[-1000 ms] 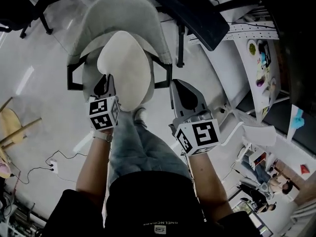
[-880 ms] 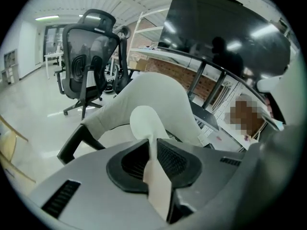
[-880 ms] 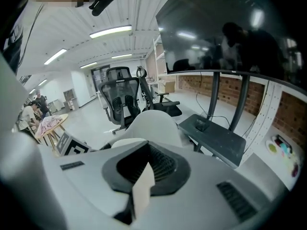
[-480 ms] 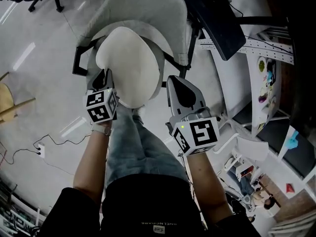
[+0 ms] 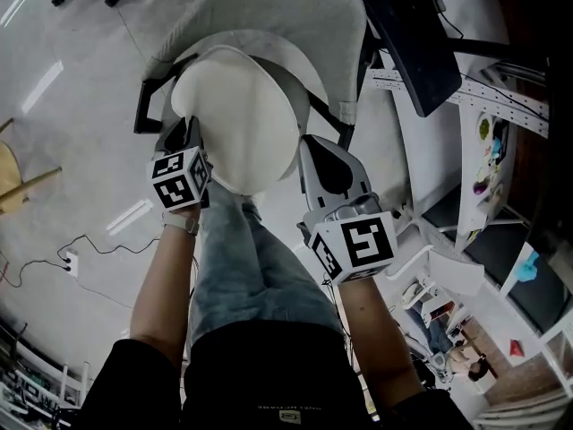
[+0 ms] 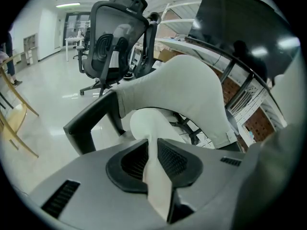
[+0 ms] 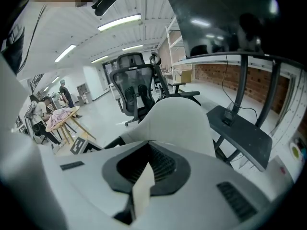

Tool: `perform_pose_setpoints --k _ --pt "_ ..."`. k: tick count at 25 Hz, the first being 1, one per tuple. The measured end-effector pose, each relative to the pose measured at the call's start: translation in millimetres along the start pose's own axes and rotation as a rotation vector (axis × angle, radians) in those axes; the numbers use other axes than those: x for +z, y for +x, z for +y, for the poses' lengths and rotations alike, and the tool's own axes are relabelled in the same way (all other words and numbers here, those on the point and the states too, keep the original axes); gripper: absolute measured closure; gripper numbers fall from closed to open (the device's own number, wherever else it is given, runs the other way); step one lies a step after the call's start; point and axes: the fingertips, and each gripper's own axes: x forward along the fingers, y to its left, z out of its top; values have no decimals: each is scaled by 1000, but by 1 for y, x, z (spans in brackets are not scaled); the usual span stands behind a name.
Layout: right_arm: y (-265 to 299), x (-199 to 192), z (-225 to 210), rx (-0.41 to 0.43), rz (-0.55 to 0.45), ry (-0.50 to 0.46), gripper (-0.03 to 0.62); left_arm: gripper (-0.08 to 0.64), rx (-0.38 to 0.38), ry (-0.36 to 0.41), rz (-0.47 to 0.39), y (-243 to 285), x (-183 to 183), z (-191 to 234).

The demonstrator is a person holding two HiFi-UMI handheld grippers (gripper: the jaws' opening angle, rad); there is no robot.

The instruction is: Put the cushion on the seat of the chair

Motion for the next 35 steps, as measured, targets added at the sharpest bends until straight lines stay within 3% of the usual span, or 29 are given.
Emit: perform_pose_setpoints --k 11,27,35 --pt "31 -5 0 16 39 8 585 480 -6 -1 69 45 -13 20" --pt "39 -24 -11 -18 77 44 585 461 46 -43 139 87 -42 55" --pt "35 -26 -10 -25 85 38 586 425 93 -27 174 95 -53 69"
